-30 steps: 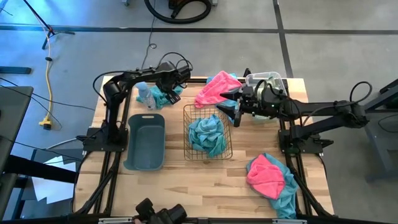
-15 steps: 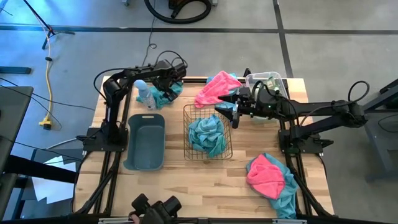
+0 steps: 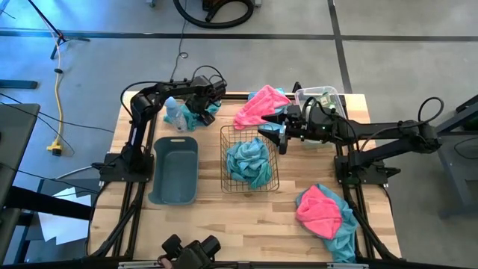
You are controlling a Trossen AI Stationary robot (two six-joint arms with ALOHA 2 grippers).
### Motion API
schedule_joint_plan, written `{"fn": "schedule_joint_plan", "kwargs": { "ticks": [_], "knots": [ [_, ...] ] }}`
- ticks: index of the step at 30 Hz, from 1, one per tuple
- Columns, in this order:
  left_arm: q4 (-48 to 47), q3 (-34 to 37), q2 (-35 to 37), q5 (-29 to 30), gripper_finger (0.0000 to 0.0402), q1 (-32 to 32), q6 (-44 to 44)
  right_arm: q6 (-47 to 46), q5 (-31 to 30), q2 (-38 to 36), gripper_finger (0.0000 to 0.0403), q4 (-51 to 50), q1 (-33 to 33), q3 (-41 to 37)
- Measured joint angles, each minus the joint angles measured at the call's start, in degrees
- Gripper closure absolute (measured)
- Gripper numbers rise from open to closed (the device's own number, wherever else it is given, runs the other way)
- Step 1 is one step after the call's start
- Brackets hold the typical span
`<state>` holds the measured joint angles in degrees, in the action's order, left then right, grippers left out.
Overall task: Sort microfiber towel by color & place in baskets
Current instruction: Put the blue towel into the wire basket
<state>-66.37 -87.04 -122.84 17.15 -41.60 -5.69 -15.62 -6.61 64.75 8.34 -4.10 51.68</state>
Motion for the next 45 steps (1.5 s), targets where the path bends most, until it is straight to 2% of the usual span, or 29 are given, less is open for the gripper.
{"fn": "schedule_joint_plan", "kwargs": {
  "ticks": [6, 9, 11, 15, 16, 23, 30, 38, 45],
  "knots": [
    [0.7, -0.1, -0.2, -0.5, 0.0189, 0.0, 4.9, 0.0, 0.0, 0.0, 0.0126, -0.1, 0.0, 0.0],
    [0.7, 0.0, -0.2, -2.1, 0.0210, -0.1, 8.0, -1.2, 0.0, 0.0, 0.0126, -0.2, 0.0, 0.0],
    [1.3, 0.0, -0.2, -2.3, 0.0249, 0.0, 9.0, -1.5, 0.0, 0.0, 0.0126, -0.5, 0.0, 0.0],
    [1.6, 0.1, -0.2, -3.9, 0.0367, 0.1, 11.7, -1.5, 0.0, 0.0, 0.0126, -0.8, 0.0, 0.0],
    [1.6, 0.1, -0.2, -4.2, 0.0383, 0.1, 12.4, -1.5, 0.0, 0.0, 0.0126, -0.9, 0.0, 0.0],
    [1.2, 0.1, 0.3, -4.7, 0.0398, 0.0, 14.9, -1.5, 0.6, 0.0, 0.0126, -0.9, 0.0, 0.0],
    [2.3, 0.2, 6.3, -4.7, 0.0400, -0.2, 19.1, -1.0, 0.6, 0.0, 0.0126, -0.8, 0.0, 0.0],
    [8.0, 0.1, 18.2, -4.9, 0.0401, -0.4, 19.6, -0.9, 0.8, 0.0, 0.0126, -0.3, 0.0, 0.0],
    [14.8, 0.1, 31.9, -7.9, 0.0401, -0.4, 17.9, 0.0, 0.8, 0.0, 0.0126, 2.0, 0.0, 0.0]
  ]
}}
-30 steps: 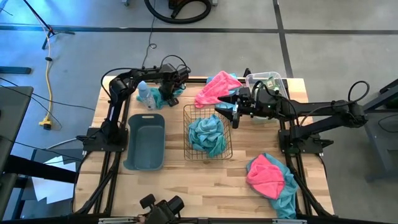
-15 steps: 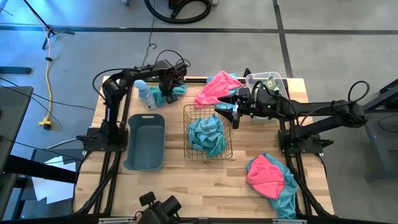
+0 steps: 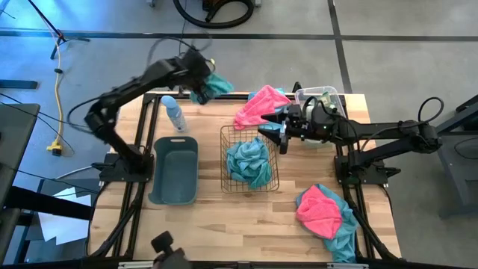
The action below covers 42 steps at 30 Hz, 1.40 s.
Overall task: Sort microfiber towel by color & place in baskets
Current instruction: Put the blue towel into the wire basket
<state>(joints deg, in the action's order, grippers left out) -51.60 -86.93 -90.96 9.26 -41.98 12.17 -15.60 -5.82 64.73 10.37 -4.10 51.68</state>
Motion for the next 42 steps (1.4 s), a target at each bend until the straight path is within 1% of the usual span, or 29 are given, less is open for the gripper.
{"fn": "schedule_joint_plan", "kwargs": {
  "ticks": [4, 7, 11, 16, 21, 25, 27, 28, 30, 33, 37, 39, 42],
  "knots": [
    [4.0, 0.0, 7.8, -2.9, 0.0401, 0.1, -1.4, 2.7, 0.0, 0.0, 0.0126, 3.4, 0.0, 0.0],
    [6.6, 0.0, 13.6, -6.3, 0.0401, 0.2, -2.8, 4.1, 0.0, 0.0, 0.0126, 5.9, 0.0, 0.0],
    [10.0, 0.0, 21.0, -9.5, 0.0401, 1.5, -4.8, 5.2, 0.0, 0.0, 0.0126, 7.9, -0.5, 0.0],
    [14.0, -0.1, 29.0, -15.6, 0.0401, 4.1, -8.4, 5.1, 0.0, 0.0, 0.0126, 8.4, -1.9, 0.0],
    [15.6, -0.1, 33.8, -21.4, 0.0401, 8.7, -12.1, 5.0, 0.0, 0.0, 0.0126, 10.7, -2.7, 0.0],
    [15.5, -0.1, 34.7, -25.0, 0.0401, 14.5, -12.9, 4.7, 0.5, 0.0, 0.0126, 13.6, -2.7, 0.0],
    [15.9, 0.3, 34.6, -27.4, 0.0401, 17.9, -13.0, 3.4, 2.2, 0.0, 0.0126, 14.7, -2.7, 0.0],
    [17.5, 1.2, 34.5, -28.1, 0.0401, 19.6, -12.6, 2.8, 3.1, 0.0, 0.0126, 14.8, -2.7, 0.0],
    [23.5, 4.8, 34.8, -28.6, 0.0401, 23.2, -12.1, 2.2, 4.5, 0.0, 0.0126, 14.8, -2.7, 0.0],
    [34.9, 13.3, 35.7, -28.7, 0.0401, 27.3, -13.5, 1.9, 6.4, 0.0, 0.0126, 14.8, -2.7, 0.0],
    [48.5, 25.5, 38.4, -26.9, 0.0401, 28.3, -17.9, 1.9, 6.5, -0.2, 0.0126, 14.7, -2.7, 0.0],
    [55.2, 30.4, 39.1, -26.9, 0.0401, 28.2, -21.1, 1.9, 6.5, -0.4, 0.0126, 14.8, -2.7, 0.0],
    [62.4, 36.2, 39.6, -27.2, 0.0401, 28.3, -24.7, 2.2, 6.5, -0.7, 0.0126, 14.7, -2.7, 0.0]
  ]
}}
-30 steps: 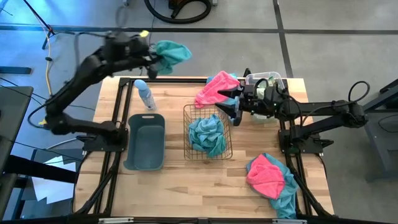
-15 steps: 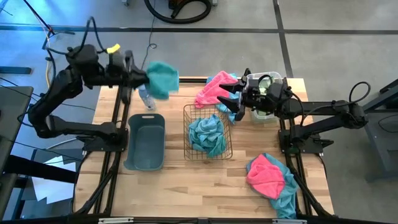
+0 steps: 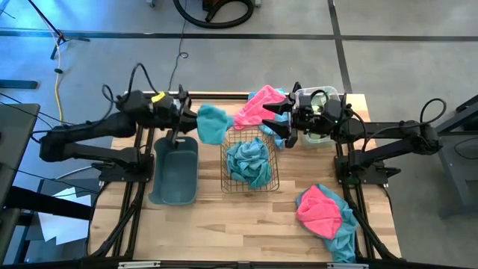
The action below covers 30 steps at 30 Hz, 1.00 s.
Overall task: Sort microfiber towel by color & place in baskets
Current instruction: Put the blue towel into the wire basket
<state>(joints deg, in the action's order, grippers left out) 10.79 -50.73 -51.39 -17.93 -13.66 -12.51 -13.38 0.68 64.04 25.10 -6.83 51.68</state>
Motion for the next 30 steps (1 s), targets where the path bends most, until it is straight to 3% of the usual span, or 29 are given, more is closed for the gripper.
{"fn": "schedule_joint_plan", "kwargs": {
  "ticks": [6, 23, 30],
  "knots": [
    [10.4, 5.9, 0.2, 0.7, 0.0401, 0.0, -2.9, 1.8, 0.0, -0.4, 0.0126, -0.1, 0.0, 0.0],
    [11.6, 6.4, 0.6, 1.7, 0.0401, -0.1, -2.2, 1.8, 2.8, -0.5, 0.0126, -0.2, 0.0, 0.0],
    [23.8, 6.3, -4.5, 3.0, 0.0401, 1.7, -0.9, 2.3, 2.8, -0.8, 0.0126, 0.0, 0.0, 0.0]
  ]
}}
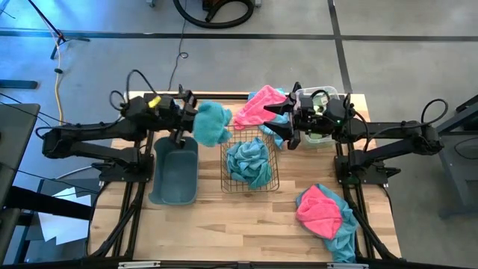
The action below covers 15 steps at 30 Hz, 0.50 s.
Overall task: Sort microfiber towel by color & place in baskets
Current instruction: Put the blue towel into the wire basket
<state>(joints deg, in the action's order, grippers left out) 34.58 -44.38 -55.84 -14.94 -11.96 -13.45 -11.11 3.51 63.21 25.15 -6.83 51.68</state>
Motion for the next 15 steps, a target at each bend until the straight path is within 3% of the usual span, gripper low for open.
{"fn": "schedule_joint_plan", "kwargs": {
  "ticks": [7, 15],
  "knots": [
    [8.6, -2.1, -11.7, 0.4, 0.0401, 2.5, 0.7, 2.6, -0.8, -3.6, 0.0126, 1.3, 0.0, 0.0],
    [8.1, -8.8, -21.9, -0.1, 0.0401, 3.6, 5.9, 5.2, -3.7, -7.5, 0.0126, 1.0, 0.0, 0.0]
  ]
}}
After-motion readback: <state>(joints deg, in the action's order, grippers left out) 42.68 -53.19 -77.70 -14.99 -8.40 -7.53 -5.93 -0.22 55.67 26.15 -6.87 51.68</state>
